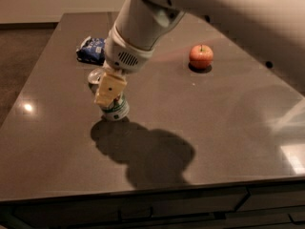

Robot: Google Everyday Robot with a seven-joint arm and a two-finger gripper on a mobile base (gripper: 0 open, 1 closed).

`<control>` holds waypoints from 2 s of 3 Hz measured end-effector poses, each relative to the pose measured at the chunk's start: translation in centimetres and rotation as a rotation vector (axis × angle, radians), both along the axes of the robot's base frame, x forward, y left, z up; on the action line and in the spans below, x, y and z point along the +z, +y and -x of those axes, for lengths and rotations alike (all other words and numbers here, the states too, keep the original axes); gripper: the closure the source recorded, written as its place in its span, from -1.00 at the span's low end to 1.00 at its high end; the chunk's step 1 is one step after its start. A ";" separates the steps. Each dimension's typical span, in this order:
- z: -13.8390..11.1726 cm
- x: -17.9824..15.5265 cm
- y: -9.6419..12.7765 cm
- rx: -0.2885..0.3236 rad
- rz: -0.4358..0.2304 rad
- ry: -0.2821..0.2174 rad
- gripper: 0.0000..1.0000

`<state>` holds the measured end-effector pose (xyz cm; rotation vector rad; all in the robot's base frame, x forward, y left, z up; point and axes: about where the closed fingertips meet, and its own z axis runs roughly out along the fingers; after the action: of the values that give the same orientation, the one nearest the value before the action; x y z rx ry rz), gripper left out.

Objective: Knock 7up can over

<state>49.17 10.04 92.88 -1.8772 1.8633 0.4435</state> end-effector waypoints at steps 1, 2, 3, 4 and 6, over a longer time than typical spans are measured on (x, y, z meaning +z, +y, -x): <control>-0.2 0.8 -2.5 0.052 0.169 -0.035 1.00; -0.4 0.6 -4.5 0.086 0.332 -0.079 1.00; -0.9 -0.3 -5.7 0.105 0.450 -0.106 1.00; -1.7 -1.5 -5.8 0.111 0.542 -0.125 0.51; -2.3 -2.9 -5.2 0.119 0.592 -0.131 -0.59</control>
Offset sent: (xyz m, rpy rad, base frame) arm 0.0114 -0.0780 0.0073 -0.5706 -0.1474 0.1181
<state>51.45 4.83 89.97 -2.3273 1.9360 -0.2256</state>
